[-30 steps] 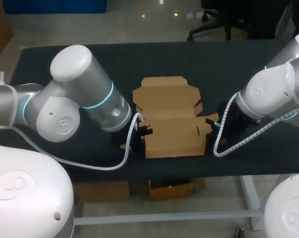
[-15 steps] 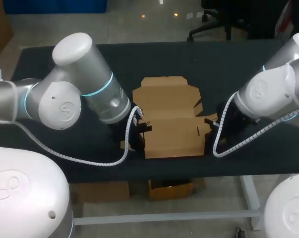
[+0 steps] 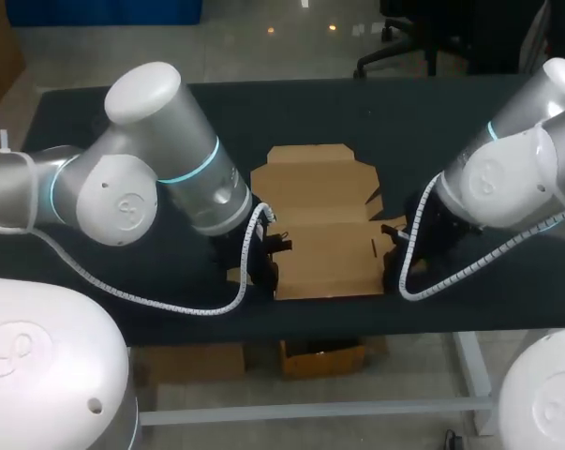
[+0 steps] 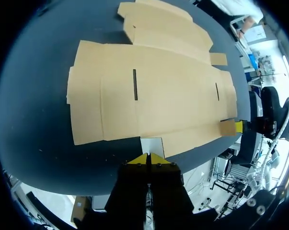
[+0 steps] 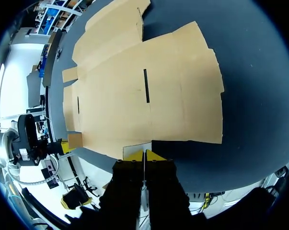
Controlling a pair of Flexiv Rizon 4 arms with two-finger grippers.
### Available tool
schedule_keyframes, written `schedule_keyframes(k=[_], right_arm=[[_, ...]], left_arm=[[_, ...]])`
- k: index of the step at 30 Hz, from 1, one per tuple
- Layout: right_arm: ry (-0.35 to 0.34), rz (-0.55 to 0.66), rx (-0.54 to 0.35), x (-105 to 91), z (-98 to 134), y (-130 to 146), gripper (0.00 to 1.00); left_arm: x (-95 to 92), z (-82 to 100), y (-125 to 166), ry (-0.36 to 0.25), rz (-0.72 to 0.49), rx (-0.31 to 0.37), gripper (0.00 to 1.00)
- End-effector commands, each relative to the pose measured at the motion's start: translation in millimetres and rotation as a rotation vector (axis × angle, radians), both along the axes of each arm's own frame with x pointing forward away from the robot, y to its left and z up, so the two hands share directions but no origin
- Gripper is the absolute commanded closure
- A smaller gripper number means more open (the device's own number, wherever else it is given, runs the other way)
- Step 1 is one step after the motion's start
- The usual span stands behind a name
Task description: Assemble the packaging by folding the flat box into shape, placing the metal phone stand inside, and closing the box properly
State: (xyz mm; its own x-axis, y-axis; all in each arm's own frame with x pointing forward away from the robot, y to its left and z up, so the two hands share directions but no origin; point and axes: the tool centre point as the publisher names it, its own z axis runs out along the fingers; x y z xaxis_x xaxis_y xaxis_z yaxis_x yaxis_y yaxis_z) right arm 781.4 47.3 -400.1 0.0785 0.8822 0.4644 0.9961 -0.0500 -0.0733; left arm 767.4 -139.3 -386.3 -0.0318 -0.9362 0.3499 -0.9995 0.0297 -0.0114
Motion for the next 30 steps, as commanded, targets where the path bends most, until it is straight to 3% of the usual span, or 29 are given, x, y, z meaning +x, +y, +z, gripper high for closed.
schedule_keyframes(k=[1,30], right_arm=[[-0.011,-0.011,-0.032,-5.0,2.1,4.2,1.0],[-0.01,-0.007,-0.061,-7.9,-2.3,10.7,1.0]], left_arm=[[-1.2,-0.8,-5.3,-0.003,-0.002,0.013,1.0],[-4.6,-4.8,-15.8,-0.056,0.016,0.004,1.0]])
